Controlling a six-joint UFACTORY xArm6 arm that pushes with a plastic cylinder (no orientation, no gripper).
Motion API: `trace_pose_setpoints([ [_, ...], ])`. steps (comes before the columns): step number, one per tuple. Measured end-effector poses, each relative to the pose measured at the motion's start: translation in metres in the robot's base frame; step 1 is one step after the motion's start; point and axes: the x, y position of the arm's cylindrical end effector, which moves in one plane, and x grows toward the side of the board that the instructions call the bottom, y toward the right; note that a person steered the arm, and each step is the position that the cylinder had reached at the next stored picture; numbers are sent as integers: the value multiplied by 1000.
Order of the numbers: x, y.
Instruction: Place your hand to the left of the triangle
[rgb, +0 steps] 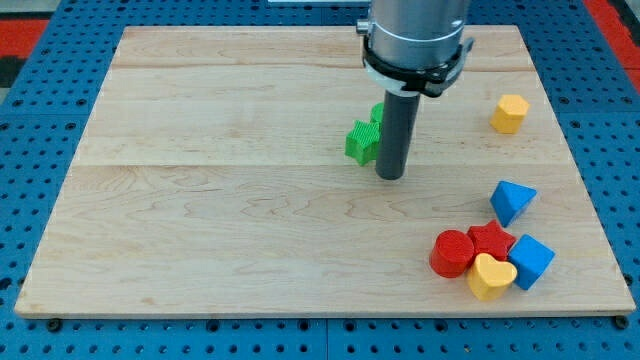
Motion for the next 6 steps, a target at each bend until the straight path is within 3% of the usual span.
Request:
trace_pose_setpoints([
  [2,24,-25],
  [4,35,0],
  [6,17,13],
])
